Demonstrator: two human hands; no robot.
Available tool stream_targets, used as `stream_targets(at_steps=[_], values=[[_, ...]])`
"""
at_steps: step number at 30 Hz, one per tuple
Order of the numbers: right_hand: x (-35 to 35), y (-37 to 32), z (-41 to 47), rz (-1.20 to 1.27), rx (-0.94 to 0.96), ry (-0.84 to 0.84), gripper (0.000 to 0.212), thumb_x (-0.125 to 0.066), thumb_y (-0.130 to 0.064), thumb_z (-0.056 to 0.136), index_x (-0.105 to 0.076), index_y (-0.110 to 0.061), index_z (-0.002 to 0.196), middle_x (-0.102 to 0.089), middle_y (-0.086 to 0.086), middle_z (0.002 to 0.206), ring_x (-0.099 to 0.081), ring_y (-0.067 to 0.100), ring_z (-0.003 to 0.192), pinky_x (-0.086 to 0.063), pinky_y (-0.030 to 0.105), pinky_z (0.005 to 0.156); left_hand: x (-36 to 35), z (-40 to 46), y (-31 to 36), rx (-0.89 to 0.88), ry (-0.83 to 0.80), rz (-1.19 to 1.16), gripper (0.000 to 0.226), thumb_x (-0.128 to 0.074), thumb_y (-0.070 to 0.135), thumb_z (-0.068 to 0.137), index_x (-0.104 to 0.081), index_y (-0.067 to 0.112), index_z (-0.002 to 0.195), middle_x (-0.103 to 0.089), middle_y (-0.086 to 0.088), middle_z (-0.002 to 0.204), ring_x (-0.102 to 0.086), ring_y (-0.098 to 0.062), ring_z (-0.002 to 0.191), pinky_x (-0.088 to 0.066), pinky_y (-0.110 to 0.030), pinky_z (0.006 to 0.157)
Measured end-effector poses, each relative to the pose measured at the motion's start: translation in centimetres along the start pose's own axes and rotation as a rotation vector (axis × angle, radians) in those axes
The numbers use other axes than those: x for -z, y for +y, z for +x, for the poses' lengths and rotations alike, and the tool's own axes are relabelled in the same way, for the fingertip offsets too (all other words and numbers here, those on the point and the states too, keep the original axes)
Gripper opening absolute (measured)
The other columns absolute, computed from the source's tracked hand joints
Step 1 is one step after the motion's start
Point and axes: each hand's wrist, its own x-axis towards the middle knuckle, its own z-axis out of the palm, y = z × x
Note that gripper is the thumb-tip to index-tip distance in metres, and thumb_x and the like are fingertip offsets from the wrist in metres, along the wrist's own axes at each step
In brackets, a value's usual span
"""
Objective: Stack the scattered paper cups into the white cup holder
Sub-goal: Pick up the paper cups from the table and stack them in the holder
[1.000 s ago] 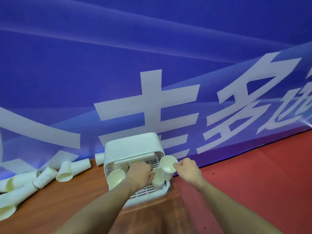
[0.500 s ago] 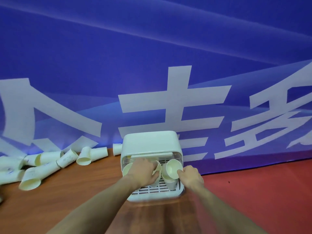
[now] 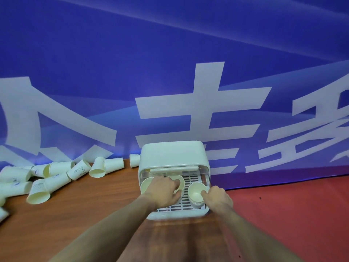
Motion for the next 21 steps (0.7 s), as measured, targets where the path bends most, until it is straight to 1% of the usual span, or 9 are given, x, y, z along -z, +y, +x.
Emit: stream_targets(at_steps=[5, 8, 9, 11, 13, 15, 17, 19, 21], values=[[0.3, -0.1, -0.7, -0.012, -0.019, 0.029, 0.042, -0.042, -0.050, 0.091, -0.063, -0.016, 0.104, -0.065, 0.003, 0.106, -0.062, 0.024, 0.097, -0.043, 0.030, 0.076, 0.4, -0.5, -0.3, 0.003, -0.011, 0.007, 0.038, -0.039, 0.045, 0.096, -0.062, 0.016, 0.105, -0.070, -0.009, 0.092, -0.062, -0.031, 0.088, -0.036, -0.035, 0.070], [0.8, -1.0, -1.4, -0.005, 0.004, 0.036, 0.041, -0.041, -0.047, 0.091, -0.062, -0.015, 0.105, -0.064, 0.004, 0.106, -0.062, 0.025, 0.097, -0.043, 0.030, 0.076, 0.8, -1.1, -0.6, -0.007, -0.011, 0.025, 0.038, -0.040, 0.044, 0.095, -0.062, 0.015, 0.103, -0.070, -0.010, 0.093, -0.063, -0.032, 0.088, -0.034, -0.035, 0.068], [1.2, -1.5, -1.8, 0.005, 0.017, 0.053, 0.039, -0.041, -0.046, 0.091, -0.062, -0.015, 0.102, -0.065, 0.004, 0.104, -0.062, 0.026, 0.096, -0.044, 0.031, 0.076, 1.0, -1.3, -0.7, -0.010, -0.007, 0.034, 0.038, -0.040, 0.045, 0.095, -0.062, 0.016, 0.101, -0.070, -0.010, 0.092, -0.063, -0.032, 0.087, -0.035, -0.035, 0.067], [2.0, -2.6, -2.8, 0.037, 0.068, 0.104, 0.032, -0.042, -0.042, 0.089, -0.062, -0.017, 0.087, -0.065, 0.004, 0.094, -0.063, 0.027, 0.088, -0.047, 0.031, 0.074, 1.4, -1.8, -1.2, -0.011, 0.008, 0.050, 0.037, -0.039, 0.047, 0.093, -0.062, 0.017, 0.096, -0.069, -0.007, 0.090, -0.063, -0.031, 0.083, -0.041, -0.035, 0.068], [2.7, -3.9, -3.8, 0.083, 0.151, 0.156, 0.031, -0.043, -0.038, 0.088, -0.054, -0.018, 0.066, -0.062, 0.001, 0.077, -0.059, 0.025, 0.074, -0.049, 0.032, 0.069, 1.7, -2.3, -1.8, -0.002, 0.030, 0.039, 0.036, -0.038, 0.047, 0.092, -0.060, 0.019, 0.091, -0.068, -0.004, 0.088, -0.063, -0.028, 0.081, -0.049, -0.036, 0.072], [3.6, -5.7, -5.2, 0.120, 0.250, 0.207, 0.036, -0.046, -0.037, 0.087, -0.045, -0.017, 0.056, -0.054, -0.001, 0.064, -0.052, 0.024, 0.066, -0.046, 0.033, 0.062, 2.4, -3.2, -2.5, -0.003, 0.055, 0.031, 0.034, -0.039, 0.047, 0.091, -0.061, 0.021, 0.090, -0.068, -0.001, 0.087, -0.064, -0.025, 0.081, -0.050, -0.035, 0.072], [4.6, -8.1, -6.6, 0.110, 0.348, 0.247, 0.039, -0.047, -0.035, 0.085, -0.041, -0.016, 0.052, -0.051, 0.000, 0.058, -0.051, 0.025, 0.064, -0.046, 0.034, 0.060, 3.5, -4.4, -3.4, 0.001, 0.090, 0.023, 0.031, -0.040, 0.045, 0.091, -0.061, 0.022, 0.092, -0.069, 0.001, 0.086, -0.064, -0.024, 0.080, -0.046, -0.032, 0.068], [5.4, -10.8, -8.0, 0.068, 0.429, 0.247, 0.037, -0.047, -0.034, 0.084, -0.041, -0.016, 0.053, -0.053, 0.003, 0.060, -0.055, 0.028, 0.066, -0.047, 0.035, 0.062, 4.6, -5.7, -4.6, 0.025, 0.103, 0.046, 0.030, -0.040, 0.044, 0.092, -0.060, 0.022, 0.090, -0.069, -0.001, 0.085, -0.064, -0.024, 0.080, -0.045, -0.032, 0.066], [5.5, -13.6, -9.3, 0.046, 0.513, 0.239, 0.034, -0.046, -0.035, 0.084, -0.041, -0.015, 0.056, -0.053, 0.003, 0.061, -0.054, 0.030, 0.067, -0.042, 0.034, 0.060, 5.5, -7.5, -6.5, 0.087, 0.095, 0.064, 0.031, -0.039, 0.046, 0.093, -0.057, 0.023, 0.085, -0.068, -0.001, 0.085, -0.063, -0.026, 0.080, -0.042, -0.033, 0.066]])
